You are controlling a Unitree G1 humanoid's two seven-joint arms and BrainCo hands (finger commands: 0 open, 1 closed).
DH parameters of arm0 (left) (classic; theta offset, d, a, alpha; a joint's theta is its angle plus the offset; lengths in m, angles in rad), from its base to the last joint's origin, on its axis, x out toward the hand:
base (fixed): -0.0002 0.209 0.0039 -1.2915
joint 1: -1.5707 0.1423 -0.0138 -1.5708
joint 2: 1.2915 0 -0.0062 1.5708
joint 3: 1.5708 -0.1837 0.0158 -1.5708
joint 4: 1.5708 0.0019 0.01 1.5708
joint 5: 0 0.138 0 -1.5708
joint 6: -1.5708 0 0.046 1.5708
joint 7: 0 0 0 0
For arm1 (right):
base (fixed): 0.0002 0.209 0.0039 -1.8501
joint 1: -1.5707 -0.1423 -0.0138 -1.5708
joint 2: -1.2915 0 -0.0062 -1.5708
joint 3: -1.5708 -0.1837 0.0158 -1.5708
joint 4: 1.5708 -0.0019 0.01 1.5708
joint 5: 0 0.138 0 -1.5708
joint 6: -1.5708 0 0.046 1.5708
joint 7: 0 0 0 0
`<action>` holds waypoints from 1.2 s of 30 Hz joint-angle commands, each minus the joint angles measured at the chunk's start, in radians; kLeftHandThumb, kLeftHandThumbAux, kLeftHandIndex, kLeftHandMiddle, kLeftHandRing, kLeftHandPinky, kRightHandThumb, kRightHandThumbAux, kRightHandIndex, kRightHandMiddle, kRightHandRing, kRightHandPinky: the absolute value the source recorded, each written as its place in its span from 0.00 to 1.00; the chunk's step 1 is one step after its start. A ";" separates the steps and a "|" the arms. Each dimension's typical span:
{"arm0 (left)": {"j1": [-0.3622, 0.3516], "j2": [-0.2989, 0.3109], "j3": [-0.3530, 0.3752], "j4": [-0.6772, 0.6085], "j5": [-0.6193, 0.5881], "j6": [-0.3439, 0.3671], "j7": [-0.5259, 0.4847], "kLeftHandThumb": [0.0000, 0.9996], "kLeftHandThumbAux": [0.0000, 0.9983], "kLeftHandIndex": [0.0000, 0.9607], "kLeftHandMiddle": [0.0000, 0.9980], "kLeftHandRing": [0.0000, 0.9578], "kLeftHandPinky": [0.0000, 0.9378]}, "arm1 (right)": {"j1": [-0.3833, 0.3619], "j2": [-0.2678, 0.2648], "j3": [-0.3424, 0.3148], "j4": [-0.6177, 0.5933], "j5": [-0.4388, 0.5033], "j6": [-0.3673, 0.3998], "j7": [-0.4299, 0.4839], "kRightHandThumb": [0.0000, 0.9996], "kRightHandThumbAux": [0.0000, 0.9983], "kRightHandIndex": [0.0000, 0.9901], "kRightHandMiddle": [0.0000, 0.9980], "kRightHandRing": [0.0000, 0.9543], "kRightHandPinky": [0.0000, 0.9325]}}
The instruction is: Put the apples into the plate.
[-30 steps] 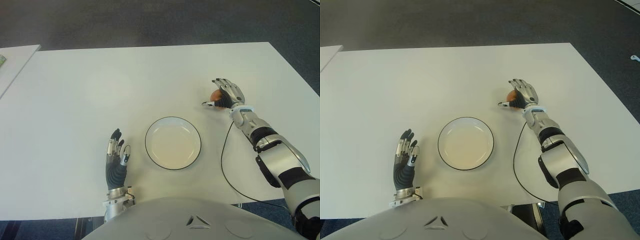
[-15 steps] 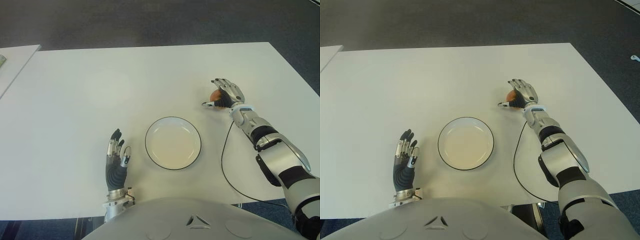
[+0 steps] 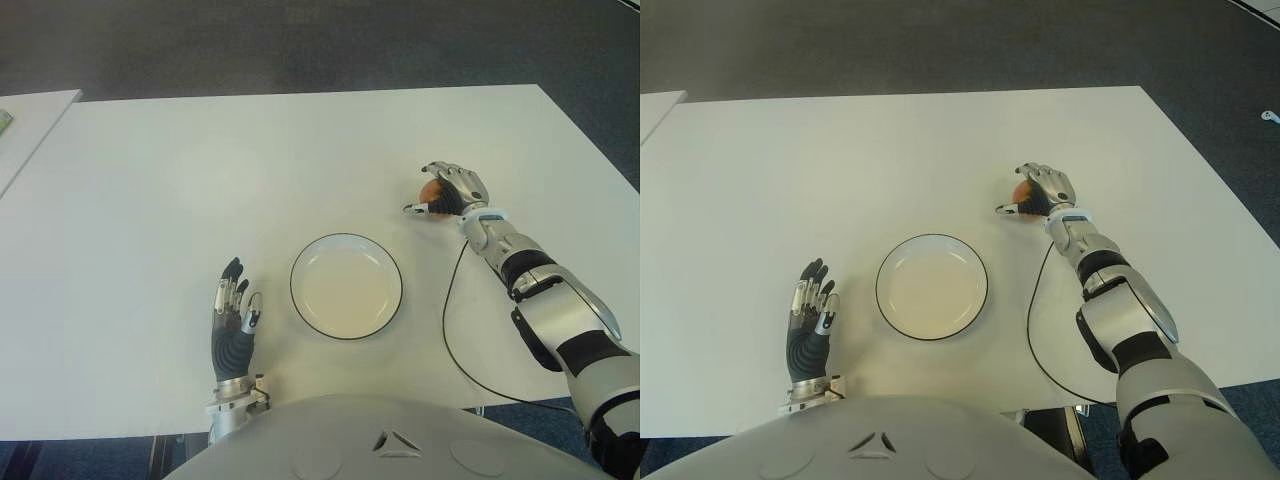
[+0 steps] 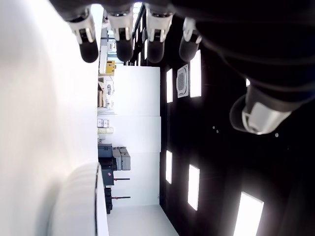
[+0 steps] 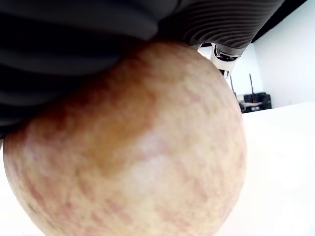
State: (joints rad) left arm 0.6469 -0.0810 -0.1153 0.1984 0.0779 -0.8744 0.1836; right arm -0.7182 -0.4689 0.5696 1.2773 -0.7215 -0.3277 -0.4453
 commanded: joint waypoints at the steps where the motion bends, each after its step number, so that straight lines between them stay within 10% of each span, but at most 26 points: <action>1: 0.030 -0.014 0.001 0.030 -0.004 0.057 -0.009 0.07 0.47 0.00 0.00 0.00 0.00 | 0.086 0.025 0.040 0.061 -0.039 0.050 0.044 0.58 0.48 0.38 0.42 0.44 0.47; 6: 0.036 -0.018 -0.003 0.019 -0.013 0.072 -0.009 0.08 0.47 0.00 0.00 0.00 0.00 | 0.082 0.031 0.042 0.065 -0.035 0.063 0.064 0.69 0.65 0.43 0.59 0.61 0.69; 18: 0.045 -0.020 -0.011 0.002 -0.020 0.073 -0.006 0.07 0.47 0.00 0.00 0.00 0.00 | 0.089 0.051 -0.037 0.058 0.053 0.074 0.123 0.85 0.68 0.41 0.52 0.77 0.75; 26: 0.047 -0.019 -0.010 -0.002 -0.021 0.074 -0.005 0.07 0.48 0.00 0.00 0.00 0.00 | 0.086 0.045 -0.044 0.052 0.062 0.045 0.152 0.85 0.68 0.40 0.51 0.75 0.69; 30: 0.048 -0.018 -0.012 -0.006 -0.025 0.081 -0.007 0.07 0.48 0.00 0.00 0.00 0.00 | 0.085 0.040 -0.041 0.050 0.062 0.032 0.156 0.93 0.66 0.43 0.51 0.54 0.61; 36: 0.047 -0.011 -0.014 -0.009 -0.022 0.080 -0.013 0.07 0.48 0.00 0.00 0.00 0.00 | 0.081 0.034 -0.037 0.049 0.058 0.023 0.156 0.95 0.65 0.44 0.51 0.49 0.60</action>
State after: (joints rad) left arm 0.6574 -0.0800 -0.1294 0.1615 0.0584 -0.8311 0.1837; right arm -0.7268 -0.4552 0.5052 1.2836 -0.6410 -0.3061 -0.3647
